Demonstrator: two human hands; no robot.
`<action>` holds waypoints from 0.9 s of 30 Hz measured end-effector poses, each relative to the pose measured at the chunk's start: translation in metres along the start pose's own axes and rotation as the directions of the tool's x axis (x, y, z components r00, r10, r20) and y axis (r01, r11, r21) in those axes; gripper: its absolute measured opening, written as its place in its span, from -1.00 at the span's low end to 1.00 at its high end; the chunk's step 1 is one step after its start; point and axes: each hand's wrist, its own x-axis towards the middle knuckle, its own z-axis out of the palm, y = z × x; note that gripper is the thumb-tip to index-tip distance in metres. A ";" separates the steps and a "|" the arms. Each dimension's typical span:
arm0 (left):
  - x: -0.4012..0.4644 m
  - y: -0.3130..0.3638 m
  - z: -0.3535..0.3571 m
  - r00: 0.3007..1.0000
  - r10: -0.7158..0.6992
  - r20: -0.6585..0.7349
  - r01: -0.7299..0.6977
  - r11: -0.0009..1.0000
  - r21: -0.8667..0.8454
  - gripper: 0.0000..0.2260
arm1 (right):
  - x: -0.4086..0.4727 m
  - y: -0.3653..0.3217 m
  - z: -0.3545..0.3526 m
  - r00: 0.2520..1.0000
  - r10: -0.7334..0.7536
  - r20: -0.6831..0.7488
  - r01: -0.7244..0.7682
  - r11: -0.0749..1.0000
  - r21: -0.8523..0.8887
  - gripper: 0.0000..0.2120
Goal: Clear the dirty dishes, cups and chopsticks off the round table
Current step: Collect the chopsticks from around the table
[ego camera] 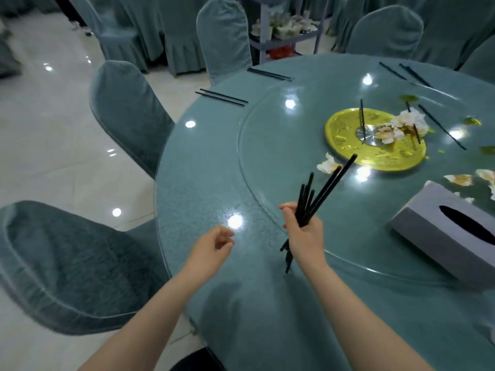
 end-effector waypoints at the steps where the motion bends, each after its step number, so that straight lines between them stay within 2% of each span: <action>1: -0.004 -0.004 -0.003 1.000 -0.023 -0.012 0.023 1.000 0.002 -0.83 | -0.003 0.002 0.003 0.998 -0.012 0.056 0.014 0.999 -0.041 -0.82; 4: -0.016 -0.015 -0.014 0.996 -0.081 -0.045 0.082 0.996 0.024 -0.88 | -0.014 0.017 0.008 0.986 0.013 0.165 0.014 0.987 -0.162 -0.79; 7: -0.025 -0.024 -0.023 0.991 -0.118 -0.067 0.121 0.992 0.044 -0.90 | -0.020 0.037 0.007 0.986 0.053 0.157 -0.016 0.974 -0.226 -0.89; 9: -0.030 -0.026 -0.032 0.987 -0.134 -0.085 0.139 0.989 0.051 -0.91 | -0.023 0.044 0.004 0.985 0.043 0.165 0.000 0.967 -0.256 -0.80; 10: -0.032 -0.027 -0.038 0.986 -0.139 -0.097 0.144 0.989 0.041 -0.91 | -0.023 0.044 0.003 0.984 0.045 0.169 0.001 0.965 -0.263 -0.84; 11: -0.035 -0.026 -0.044 0.984 -0.140 -0.112 0.143 0.990 0.021 -0.91 | -0.024 0.043 0.003 0.982 0.055 0.180 -0.006 0.965 -0.262 -0.90; 15: -0.046 -0.024 -0.075 0.973 -0.117 -0.199 0.113 0.993 -0.031 -0.86 | -0.026 0.032 0.011 0.979 0.042 0.198 0.012 0.964 -0.267 -0.80; 18: -0.057 -0.024 -0.105 0.965 -0.101 -0.241 0.095 0.995 -0.038 -0.87 | -0.027 0.017 0.027 0.970 0.031 0.243 0.040 0.959 -0.282 -0.81; 27: -0.116 -0.055 -0.229 0.897 -0.090 -0.434 0.005 0.981 -0.193 -0.84 | -0.062 -0.043 0.133 0.872 0.043 0.487 0.152 0.923 -0.353 -0.84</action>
